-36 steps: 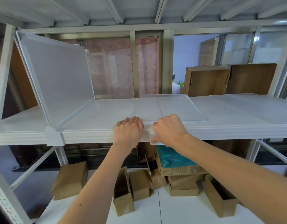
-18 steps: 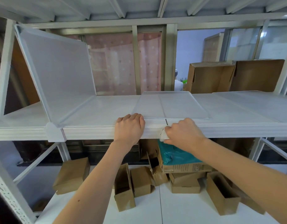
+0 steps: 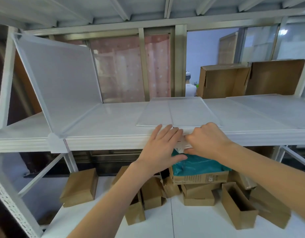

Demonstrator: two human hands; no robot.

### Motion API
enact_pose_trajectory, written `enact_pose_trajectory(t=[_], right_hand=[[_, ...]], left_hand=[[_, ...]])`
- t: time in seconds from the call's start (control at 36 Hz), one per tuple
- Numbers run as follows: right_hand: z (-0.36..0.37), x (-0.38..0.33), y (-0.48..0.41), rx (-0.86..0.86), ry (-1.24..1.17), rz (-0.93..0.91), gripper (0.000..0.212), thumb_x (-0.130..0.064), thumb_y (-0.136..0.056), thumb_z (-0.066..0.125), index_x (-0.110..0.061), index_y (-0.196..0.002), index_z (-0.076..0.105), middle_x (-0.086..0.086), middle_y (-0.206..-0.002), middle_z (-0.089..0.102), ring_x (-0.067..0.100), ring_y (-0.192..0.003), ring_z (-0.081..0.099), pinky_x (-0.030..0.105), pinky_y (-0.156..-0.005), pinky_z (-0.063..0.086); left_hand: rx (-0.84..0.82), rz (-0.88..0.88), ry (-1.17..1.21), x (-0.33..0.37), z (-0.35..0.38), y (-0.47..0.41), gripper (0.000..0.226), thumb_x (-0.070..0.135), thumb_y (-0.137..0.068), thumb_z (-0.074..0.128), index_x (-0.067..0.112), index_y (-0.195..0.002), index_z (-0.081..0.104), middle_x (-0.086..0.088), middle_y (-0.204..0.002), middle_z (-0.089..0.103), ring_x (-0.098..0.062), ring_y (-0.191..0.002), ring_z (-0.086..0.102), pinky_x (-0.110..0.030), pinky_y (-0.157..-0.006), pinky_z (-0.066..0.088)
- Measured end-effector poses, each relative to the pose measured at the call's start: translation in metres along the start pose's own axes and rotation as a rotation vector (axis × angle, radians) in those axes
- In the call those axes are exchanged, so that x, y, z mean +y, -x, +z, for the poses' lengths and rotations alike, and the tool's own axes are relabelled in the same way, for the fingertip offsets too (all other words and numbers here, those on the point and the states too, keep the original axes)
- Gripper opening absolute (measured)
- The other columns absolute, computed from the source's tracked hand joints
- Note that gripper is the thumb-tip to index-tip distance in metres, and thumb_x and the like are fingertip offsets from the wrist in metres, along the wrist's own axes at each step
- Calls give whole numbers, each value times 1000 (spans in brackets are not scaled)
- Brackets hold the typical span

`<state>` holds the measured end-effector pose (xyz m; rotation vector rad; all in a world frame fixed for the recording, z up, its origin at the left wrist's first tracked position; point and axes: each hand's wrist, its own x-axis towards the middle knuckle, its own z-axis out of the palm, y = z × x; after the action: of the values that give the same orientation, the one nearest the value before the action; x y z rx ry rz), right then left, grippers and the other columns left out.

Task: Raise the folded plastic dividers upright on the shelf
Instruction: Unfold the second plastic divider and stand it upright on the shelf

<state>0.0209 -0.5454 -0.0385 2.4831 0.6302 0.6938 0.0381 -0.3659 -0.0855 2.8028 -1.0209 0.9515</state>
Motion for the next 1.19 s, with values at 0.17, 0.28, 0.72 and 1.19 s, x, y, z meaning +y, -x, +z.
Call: enact_pose_trajectory(t=[0.17,0.28,0.72,1.19], right_hand=[[5,12,11,24,-10,19,48,-65,-85,44,-26,-93,70,-2,-89,70,20,-83,63,33,-74,38],[11,20,17,35,-5,32,51,-66,-85,43,-26,-99,71,-2,-97,68,21,-89,61,35,-77,42],[21,30,9,24,-196,83,75,-81,-75,41,-19,-112,59,-1,-100,68,21,-84,66,34,-69,52],[6,76,-31,-172,-334,1,57,-77,-76,51,-34,-113,60,-14,-97,63,9,-85,57,29,-68,49]], left_hand=[[6,-126,77,14,7,-19,85,65,-77,59,14,-141,37,-2,-148,40,-18,-137,36,-32,-114,22],[-17,-136,88,13,3,-29,83,68,-76,57,17,-139,41,2,-147,42,-16,-134,37,-32,-112,24],[-7,-125,119,0,5,-36,75,73,-73,56,26,-132,53,10,-135,55,-13,-125,46,-32,-103,33],[106,-282,399,-9,7,-48,40,40,-97,43,11,-80,66,1,-73,61,-14,-74,52,-31,-68,44]])
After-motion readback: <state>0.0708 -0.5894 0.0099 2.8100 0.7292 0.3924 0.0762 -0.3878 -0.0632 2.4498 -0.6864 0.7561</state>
